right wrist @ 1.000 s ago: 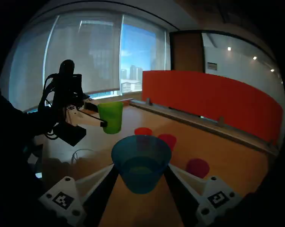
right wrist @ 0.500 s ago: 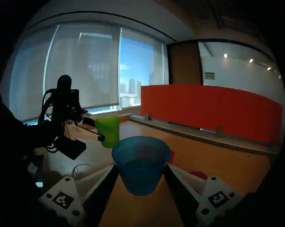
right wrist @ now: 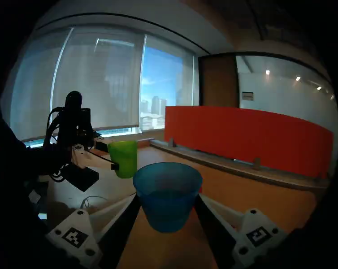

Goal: Pour water

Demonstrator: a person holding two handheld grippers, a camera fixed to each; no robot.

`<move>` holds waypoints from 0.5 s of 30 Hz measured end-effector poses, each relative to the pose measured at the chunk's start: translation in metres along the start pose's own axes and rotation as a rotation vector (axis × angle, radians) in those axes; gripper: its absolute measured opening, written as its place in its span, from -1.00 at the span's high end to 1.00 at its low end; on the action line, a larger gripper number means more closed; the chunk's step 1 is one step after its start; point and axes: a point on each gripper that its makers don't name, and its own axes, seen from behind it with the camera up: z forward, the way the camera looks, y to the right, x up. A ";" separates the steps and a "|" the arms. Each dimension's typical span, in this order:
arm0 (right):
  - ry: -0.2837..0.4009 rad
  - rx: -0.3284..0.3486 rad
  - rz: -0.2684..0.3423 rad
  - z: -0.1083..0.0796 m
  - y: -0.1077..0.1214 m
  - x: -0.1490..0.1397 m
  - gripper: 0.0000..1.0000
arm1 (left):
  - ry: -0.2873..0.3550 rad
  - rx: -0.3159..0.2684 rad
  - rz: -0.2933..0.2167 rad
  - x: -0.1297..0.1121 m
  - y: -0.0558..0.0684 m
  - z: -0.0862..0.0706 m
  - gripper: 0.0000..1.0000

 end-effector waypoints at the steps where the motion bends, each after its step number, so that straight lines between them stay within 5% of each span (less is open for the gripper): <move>1: 0.001 0.000 -0.001 0.000 0.000 0.000 -0.70 | 0.001 -0.002 -0.001 0.000 0.000 0.000 -0.56; 15: 0.000 -0.003 -0.011 0.001 0.001 0.006 -0.70 | 0.020 -0.028 -0.001 0.007 0.009 0.002 -0.57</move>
